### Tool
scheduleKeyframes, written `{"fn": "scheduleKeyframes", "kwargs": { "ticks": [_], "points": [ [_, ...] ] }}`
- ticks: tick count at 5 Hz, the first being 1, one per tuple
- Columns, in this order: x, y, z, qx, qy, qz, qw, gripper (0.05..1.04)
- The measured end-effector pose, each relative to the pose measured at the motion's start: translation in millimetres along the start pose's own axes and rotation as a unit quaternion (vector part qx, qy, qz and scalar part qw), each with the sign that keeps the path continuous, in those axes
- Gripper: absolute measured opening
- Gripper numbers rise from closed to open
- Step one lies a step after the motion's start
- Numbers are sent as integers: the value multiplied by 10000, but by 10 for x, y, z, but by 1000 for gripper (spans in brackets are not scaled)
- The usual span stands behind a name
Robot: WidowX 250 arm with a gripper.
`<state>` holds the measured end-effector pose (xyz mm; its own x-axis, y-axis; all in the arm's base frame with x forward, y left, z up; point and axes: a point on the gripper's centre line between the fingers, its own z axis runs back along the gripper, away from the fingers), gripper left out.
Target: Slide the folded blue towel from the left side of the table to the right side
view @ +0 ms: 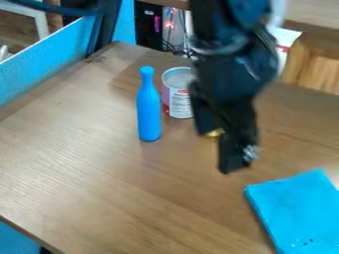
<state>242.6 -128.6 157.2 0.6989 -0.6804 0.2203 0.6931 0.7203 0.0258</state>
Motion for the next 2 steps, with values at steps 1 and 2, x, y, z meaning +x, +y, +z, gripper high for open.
{"fn": "scheduleKeyframes", "kwargs": {
  "ticks": [1,2],
  "points": [
    [-541,98,269,-362,-114,1334,9903,1001],
    [-1102,145,568,-560,-630,2658,9604,1001]
  ]
}}
